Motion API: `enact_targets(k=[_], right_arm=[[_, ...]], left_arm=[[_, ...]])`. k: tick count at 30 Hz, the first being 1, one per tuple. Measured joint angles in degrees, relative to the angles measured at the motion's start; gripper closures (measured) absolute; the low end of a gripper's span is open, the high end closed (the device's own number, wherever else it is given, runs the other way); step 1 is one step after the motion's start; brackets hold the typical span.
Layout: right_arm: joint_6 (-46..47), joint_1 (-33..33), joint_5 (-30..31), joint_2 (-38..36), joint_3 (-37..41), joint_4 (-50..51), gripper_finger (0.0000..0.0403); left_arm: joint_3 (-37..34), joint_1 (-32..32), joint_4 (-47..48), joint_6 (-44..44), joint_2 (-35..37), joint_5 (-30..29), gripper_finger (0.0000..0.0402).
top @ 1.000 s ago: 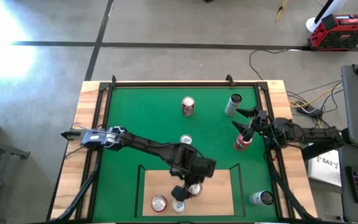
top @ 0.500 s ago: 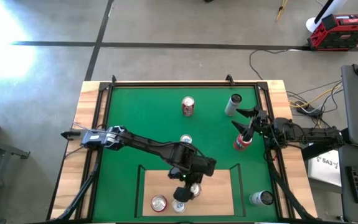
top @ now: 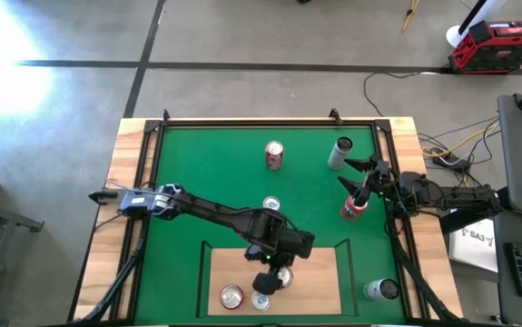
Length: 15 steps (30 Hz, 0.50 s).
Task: Place canned beverage on shelf
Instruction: Put the bottom red soda can on the shelf
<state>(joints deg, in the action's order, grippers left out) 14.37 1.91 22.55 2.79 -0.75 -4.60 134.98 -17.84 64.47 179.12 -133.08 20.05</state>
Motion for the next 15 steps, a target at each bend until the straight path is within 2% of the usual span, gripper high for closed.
enact_targets(k=[8,15], right_arm=[[0.0,0.0,0.0,0.0,0.0,0.0,0.0022],[0.0,0.0,0.0,0.0,0.0,0.0,0.0022]], left_arm=[[0.0,-0.3,0.2,-0.3,0.0,-0.2,0.012],[0.0,-0.7,-0.7,-1.8,0.0,-0.1,0.0122]])
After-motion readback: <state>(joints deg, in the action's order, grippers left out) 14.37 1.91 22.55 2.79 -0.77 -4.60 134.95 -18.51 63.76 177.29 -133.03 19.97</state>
